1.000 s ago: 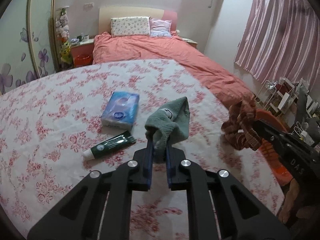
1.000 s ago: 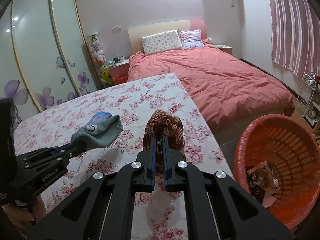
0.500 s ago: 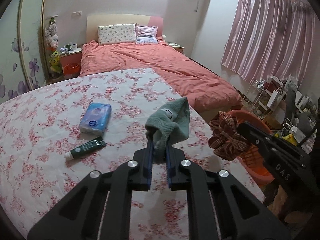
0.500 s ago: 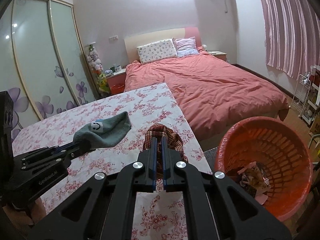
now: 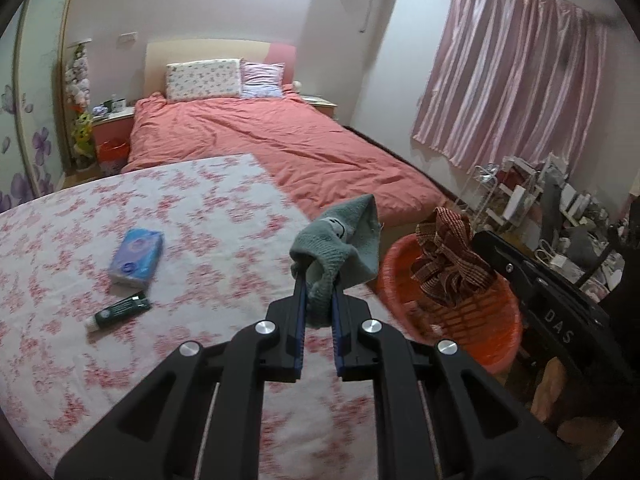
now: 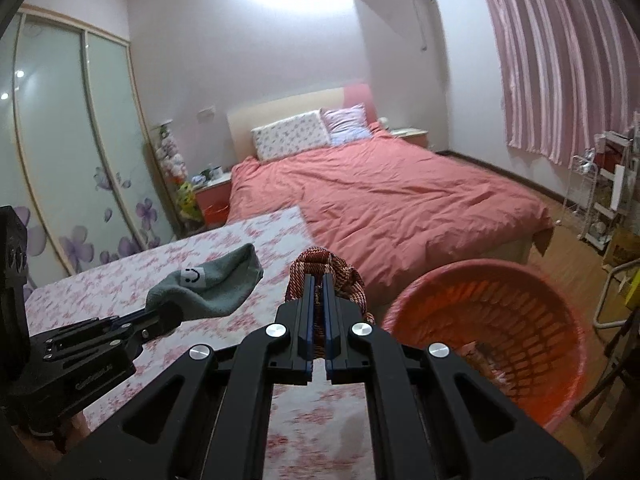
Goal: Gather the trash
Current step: 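Carry the scrunchie with the right tool while the left tool carries the sock, releasing both into the basket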
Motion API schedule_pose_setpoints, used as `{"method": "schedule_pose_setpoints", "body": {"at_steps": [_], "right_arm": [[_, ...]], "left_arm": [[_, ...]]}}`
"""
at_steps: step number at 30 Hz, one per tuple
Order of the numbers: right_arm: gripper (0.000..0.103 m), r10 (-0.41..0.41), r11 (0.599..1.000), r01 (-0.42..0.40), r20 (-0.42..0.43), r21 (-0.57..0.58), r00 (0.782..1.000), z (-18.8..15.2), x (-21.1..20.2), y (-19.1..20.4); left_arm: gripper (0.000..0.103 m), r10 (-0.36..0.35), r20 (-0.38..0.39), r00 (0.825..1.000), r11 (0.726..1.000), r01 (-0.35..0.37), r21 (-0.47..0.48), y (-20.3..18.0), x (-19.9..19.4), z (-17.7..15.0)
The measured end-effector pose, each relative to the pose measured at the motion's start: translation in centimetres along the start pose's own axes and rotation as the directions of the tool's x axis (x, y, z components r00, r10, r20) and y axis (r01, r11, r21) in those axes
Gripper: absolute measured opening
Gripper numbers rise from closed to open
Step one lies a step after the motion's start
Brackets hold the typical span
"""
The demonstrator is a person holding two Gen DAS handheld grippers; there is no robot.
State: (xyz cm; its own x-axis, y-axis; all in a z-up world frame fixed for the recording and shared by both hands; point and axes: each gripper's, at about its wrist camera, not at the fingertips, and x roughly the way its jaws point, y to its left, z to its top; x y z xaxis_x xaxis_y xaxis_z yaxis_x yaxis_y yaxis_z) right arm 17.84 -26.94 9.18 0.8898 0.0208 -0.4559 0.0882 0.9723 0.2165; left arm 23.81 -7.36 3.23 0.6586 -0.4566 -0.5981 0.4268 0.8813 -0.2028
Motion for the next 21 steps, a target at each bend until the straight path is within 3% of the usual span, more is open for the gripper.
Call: {"method": "schedule_pose_setpoints", "body": {"at_steps": [10, 21], "right_arm": [[0.004, -0.101, 0.994, 0.098, 0.054, 0.057, 0.993, 0.4, -1.5, -4.7], [0.004, -0.163, 0.981, 0.154, 0.067, 0.119, 0.984, 0.1, -1.5, -8.6]], "left_arm": [[0.012, -0.113, -0.014, 0.993, 0.992, 0.114, 0.047, -5.8, 1.9, 0.7], [0.012, -0.173, -0.074, 0.982, 0.978, 0.18, 0.104, -11.1, 5.3, 0.0]]}}
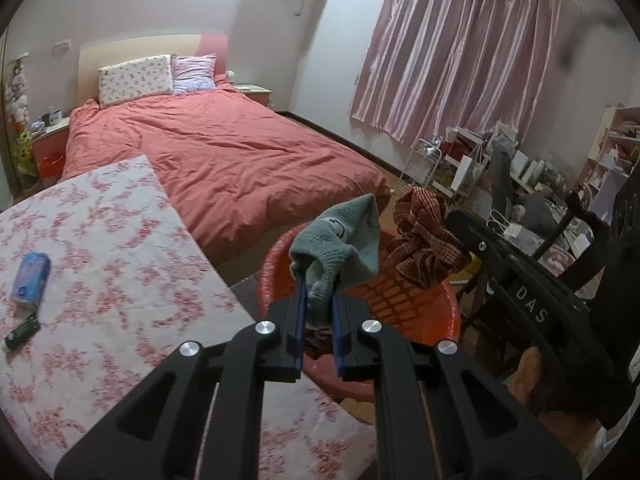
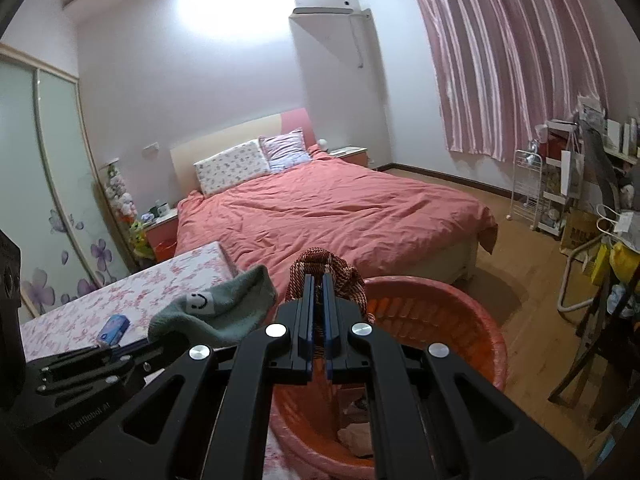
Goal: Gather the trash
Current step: 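Carry the scrunchie with the right tool while the left tool carries the sock, releasing both into the basket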
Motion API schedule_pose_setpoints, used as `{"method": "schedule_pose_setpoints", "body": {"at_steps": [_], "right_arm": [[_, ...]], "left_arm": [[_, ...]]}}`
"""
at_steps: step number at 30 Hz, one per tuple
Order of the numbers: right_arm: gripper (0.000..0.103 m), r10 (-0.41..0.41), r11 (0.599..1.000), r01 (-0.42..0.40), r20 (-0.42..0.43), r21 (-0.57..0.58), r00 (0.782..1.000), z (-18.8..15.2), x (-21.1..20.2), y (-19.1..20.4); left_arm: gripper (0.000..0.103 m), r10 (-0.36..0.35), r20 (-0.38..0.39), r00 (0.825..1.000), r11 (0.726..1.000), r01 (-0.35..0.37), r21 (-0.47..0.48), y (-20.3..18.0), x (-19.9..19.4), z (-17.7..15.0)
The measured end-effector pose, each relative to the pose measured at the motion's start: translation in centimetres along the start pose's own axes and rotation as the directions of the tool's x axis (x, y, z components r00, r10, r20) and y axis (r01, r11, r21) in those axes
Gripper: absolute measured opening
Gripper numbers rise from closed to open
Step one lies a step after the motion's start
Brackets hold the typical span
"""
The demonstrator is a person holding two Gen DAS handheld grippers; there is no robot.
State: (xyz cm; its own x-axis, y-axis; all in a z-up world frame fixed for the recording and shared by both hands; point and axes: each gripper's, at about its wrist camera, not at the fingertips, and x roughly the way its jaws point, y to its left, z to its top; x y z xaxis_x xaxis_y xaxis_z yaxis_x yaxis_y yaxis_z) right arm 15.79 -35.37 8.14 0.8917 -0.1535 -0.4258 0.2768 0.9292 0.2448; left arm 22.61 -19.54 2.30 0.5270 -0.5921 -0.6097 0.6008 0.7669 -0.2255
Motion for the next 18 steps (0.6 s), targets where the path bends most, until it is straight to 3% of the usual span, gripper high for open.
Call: {"method": "schedule_pose_setpoints", "body": {"at_steps": [9, 10, 12, 13, 14, 16, 18], "right_arm": [[0.004, -0.027, 0.998, 0.027, 0.002, 0.053, 1.0, -0.1, 0.8, -2.6], [0.004, -0.025, 0.998, 0.025, 0.001, 0.058, 1.0, -0.1, 1.0, -2.8], [0.005, -0.015, 0.997, 0.016, -0.009, 0.073, 1.0, -0.2, 1.4, -3.4], [0.013, -0.015, 0.997, 0.016, -0.014, 0.078, 1.0, -0.3, 1.6, -3.6], [0.025, -0.014, 0.997, 0.015, -0.016, 0.08, 1.0, -0.4, 1.5, -3.8], [0.04, -0.014, 0.996, 0.016, -0.021, 0.091, 1.0, -0.7, 1.5, -4.3], [0.047, -0.017, 0.995, 0.02, -0.03, 0.097, 0.999, -1.1, 1.5, -4.5]], "left_arm": [[0.013, -0.017, -0.044, 0.999, 1.0, 0.018, 0.025, -2.3, 3.2, -0.2], [0.015, -0.016, -0.053, 0.998, 1.0, 0.018, 0.026, -2.5, 3.6, -0.3], [0.033, -0.001, -0.064, 0.998, 1.0, 0.002, 0.018, -2.6, 4.4, -0.5], [0.046, 0.005, -0.068, 0.998, 1.0, -0.004, 0.015, -2.5, 4.7, -0.6], [0.051, 0.015, -0.071, 0.997, 1.0, -0.015, 0.011, -2.3, 4.9, -0.8], [0.053, 0.034, -0.084, 0.996, 0.999, -0.033, 0.011, -1.8, 5.2, -1.1], [0.057, 0.055, -0.094, 0.994, 0.998, -0.054, 0.007, -1.0, 5.3, -1.4]]}}
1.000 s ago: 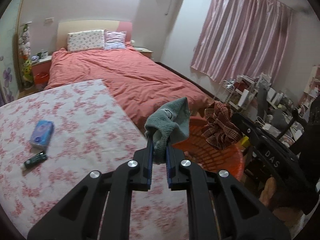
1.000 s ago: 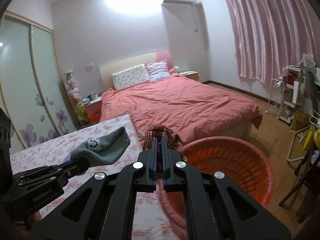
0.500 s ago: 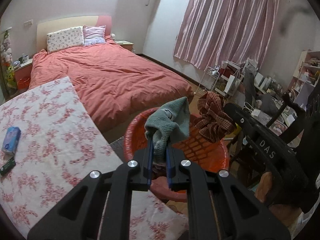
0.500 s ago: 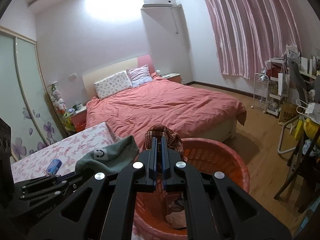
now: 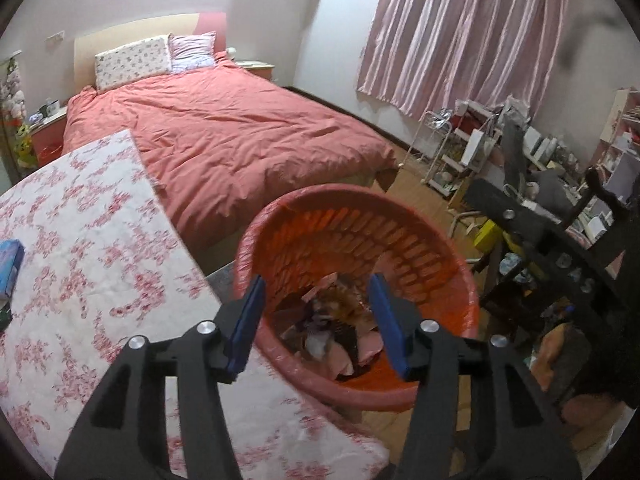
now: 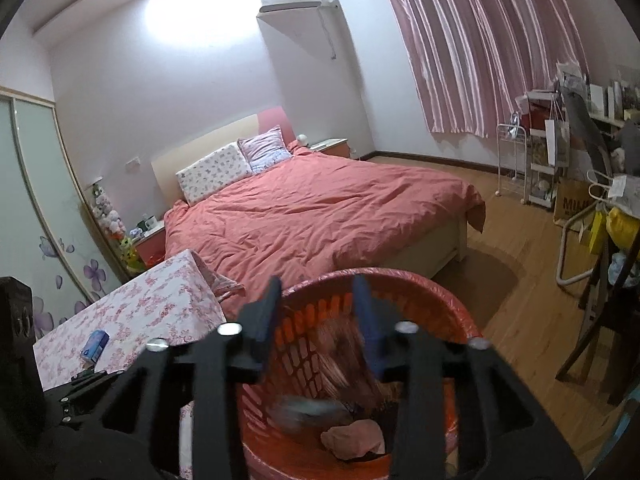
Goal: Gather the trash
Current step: 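Carry the scrunchie with the right tool while the left tool carries the sock, releasing both into the basket, then move both open tools back over the bed toward the green tube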
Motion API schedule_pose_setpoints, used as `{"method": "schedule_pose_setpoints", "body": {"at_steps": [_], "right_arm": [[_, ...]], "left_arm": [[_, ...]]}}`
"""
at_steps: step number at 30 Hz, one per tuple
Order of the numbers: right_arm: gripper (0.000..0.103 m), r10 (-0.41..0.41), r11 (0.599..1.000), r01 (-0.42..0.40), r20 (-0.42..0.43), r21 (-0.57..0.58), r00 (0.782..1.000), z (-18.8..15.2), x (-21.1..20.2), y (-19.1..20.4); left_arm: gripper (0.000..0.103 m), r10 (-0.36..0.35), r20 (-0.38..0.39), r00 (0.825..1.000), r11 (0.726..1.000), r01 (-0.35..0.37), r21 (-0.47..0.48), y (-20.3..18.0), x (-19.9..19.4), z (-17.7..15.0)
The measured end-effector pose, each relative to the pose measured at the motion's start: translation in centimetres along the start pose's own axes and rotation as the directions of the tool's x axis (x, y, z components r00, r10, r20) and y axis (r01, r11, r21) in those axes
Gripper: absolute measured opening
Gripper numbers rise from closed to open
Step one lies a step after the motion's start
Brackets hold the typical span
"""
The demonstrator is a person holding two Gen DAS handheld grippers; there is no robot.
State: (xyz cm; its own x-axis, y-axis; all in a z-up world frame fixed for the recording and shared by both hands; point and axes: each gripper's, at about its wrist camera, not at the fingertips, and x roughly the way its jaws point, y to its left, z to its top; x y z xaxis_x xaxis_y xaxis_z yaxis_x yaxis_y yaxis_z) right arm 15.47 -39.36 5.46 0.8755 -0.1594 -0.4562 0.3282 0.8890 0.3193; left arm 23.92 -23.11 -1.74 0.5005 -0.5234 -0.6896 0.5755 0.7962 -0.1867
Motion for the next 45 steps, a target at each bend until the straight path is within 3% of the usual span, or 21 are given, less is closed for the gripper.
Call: {"method": "schedule_pose_setpoints", "body": {"at_steps": [5, 13, 19, 24, 32, 35, 37, 42, 45], "right_arm": [[0.065, -0.015, 1.0, 0.015, -0.021, -0.002, 1.0, -0.3, 0.1, 0.2], [0.071, 0.016, 0.999, -0.019, -0.064, -0.042, 0.998, -1.0, -0.2, 2.2], [0.071, 0.064, 0.994, -0.072, -0.101, -0.079, 0.993, -1.6, 0.0, 4.4], [0.071, 0.115, 0.985, -0.132, -0.145, -0.111, 0.983, -2.6, 0.5, 7.5], [0.071, 0.175, 0.963, -0.211, -0.203, -0.169, 0.963, -4.0, 1.0, 11.7], [0.071, 0.187, 0.957, -0.227, -0.216, -0.183, 0.958, -4.4, 1.1, 13.1], [0.071, 0.19, 0.953, -0.235, -0.225, -0.191, 0.956, -4.7, 1.1, 14.0], [0.071, 0.193, 0.948, -0.246, -0.25, -0.201, 0.949, -5.3, 1.6, 15.6], [0.071, 0.194, 0.946, -0.252, -0.263, -0.205, 0.945, -5.5, 1.8, 16.3]], "left_arm": [[0.071, 0.086, 0.002, 0.996, 0.996, -0.086, -0.008, 2.5, -1.0, -0.9], [0.078, 0.235, -0.002, 0.972, 0.97, -0.235, -0.059, 8.8, -3.8, -2.6], [0.079, 0.342, -0.011, 0.94, 0.932, -0.341, -0.122, 14.6, -6.5, -3.9], [0.079, 0.437, -0.025, 0.899, 0.884, -0.434, -0.174, 19.9, -8.7, -5.0], [0.079, 0.52, -0.043, 0.853, 0.819, -0.512, -0.259, 26.5, -11.2, -6.3], [0.078, 0.52, -0.046, 0.853, 0.809, -0.51, -0.292, 28.3, -11.6, -6.4], [0.075, 0.489, -0.046, 0.871, 0.826, -0.479, -0.298, 29.0, -11.5, -6.5], [0.069, 0.454, -0.058, 0.889, 0.859, -0.454, -0.235, 28.8, -10.4, -6.8], [0.063, 0.406, -0.084, 0.91, 0.879, -0.414, -0.236, 29.2, -9.4, -6.9]]}}
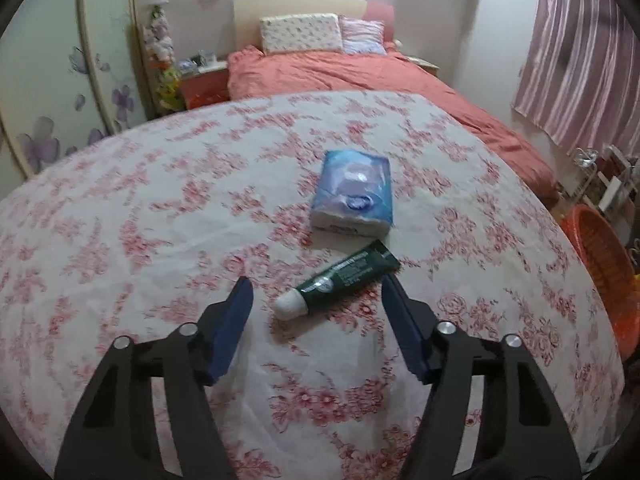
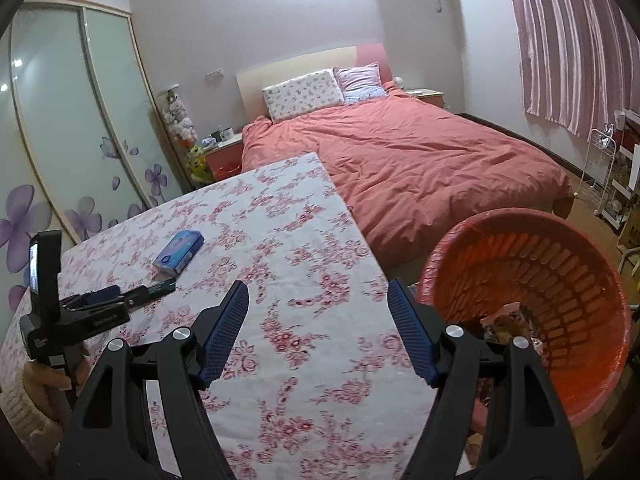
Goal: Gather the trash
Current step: 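Move both open tools back over the bed toward the green tube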
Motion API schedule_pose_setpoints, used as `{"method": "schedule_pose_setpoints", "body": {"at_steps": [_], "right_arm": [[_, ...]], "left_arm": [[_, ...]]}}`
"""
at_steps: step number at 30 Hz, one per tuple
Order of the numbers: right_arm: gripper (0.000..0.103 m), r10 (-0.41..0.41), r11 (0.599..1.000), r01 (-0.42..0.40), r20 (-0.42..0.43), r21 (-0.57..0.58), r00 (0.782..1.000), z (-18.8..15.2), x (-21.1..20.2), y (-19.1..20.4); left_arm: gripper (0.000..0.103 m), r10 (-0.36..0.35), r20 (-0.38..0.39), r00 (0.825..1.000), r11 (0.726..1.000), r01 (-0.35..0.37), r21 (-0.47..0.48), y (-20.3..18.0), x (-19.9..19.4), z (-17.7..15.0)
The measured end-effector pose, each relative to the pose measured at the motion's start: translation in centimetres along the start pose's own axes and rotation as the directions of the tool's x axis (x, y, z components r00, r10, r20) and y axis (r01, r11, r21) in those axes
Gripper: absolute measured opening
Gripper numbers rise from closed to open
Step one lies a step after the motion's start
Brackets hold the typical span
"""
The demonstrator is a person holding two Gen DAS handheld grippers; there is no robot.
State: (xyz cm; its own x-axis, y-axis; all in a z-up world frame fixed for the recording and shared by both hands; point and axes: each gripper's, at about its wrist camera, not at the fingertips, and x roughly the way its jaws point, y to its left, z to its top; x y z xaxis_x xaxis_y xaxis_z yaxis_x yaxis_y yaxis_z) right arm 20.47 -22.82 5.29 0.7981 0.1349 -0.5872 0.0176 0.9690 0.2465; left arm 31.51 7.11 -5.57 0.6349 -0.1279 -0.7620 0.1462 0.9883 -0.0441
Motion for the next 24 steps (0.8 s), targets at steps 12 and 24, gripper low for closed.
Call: {"method": "schedule_pose_setpoints", "body": {"at_steps": [12, 24], "right_arm": [[0.072, 0.009, 1.0, -0.01, -0.032, -0.008, 0.999, -0.4, 0.5, 1.3], [0.072, 0.016, 1.0, -0.015, -0.05, 0.019, 0.999, -0.5, 0.9, 1.0]], "left_arm": [[0.038, -0.107, -0.041, 0.993, 0.992, 0.11, 0.069, -1.7, -0.1, -1.0], [0.027, -0.07, -0.036, 0.997, 0.995, 0.072, 0.067, -2.7, 0.6, -0.5]]}}
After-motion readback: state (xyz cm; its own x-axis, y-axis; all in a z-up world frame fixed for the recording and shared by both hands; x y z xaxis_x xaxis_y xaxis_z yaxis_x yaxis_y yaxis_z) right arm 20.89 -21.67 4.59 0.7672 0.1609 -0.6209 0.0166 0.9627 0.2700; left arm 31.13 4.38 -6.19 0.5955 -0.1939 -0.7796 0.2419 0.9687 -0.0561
